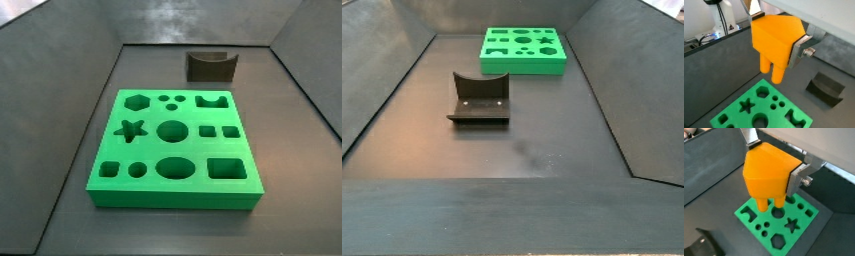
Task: Pick up the 3 prong object. Move up. Place the 3 prong object on the fixture. Regrasp the 3 prong object. Move to above the board. Insert the 3 prong object.
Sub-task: Move to above the board, then insert the 3 prong object.
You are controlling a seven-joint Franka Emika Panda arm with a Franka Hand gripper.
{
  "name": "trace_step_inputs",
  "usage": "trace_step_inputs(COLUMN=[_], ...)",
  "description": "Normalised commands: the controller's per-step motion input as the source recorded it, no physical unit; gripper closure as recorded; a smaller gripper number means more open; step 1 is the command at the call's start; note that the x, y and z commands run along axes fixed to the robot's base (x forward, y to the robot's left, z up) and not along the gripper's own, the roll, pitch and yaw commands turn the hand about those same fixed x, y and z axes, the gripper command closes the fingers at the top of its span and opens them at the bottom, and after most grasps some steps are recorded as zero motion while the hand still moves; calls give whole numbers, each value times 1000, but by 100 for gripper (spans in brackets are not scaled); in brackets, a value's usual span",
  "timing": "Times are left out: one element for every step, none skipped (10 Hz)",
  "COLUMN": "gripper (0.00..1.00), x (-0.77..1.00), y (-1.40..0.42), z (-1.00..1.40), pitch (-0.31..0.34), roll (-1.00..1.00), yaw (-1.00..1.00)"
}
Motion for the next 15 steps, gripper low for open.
trace_step_inputs(gripper=[100,100,100,100,100,100,100,100,100,100,100,100,100,100,100], x=[-62,-31,-217,-157,-6,0,0,60,17,0,-60,60,146,214,263], y=[-13,54,91,0,0,0,0,0,140,89,151,280,340,277,86], z=[16,0,-569,-900,-1000,-1000,-986,-923,-1000,-1000,-780,-231,-191,-211,-234], pitch=[-81,-51,-160,-43,0,0,0,0,0,4,37,61,99,116,99], roll=[-291,-111,-261,-133,-13,0,0,0,-36,-1,0,-84,-90,-81,-116], yaw=[-29,0,-63,-314,-497,-737,-943,-886,-909,-994,-889,-646,-574,-631,-769])
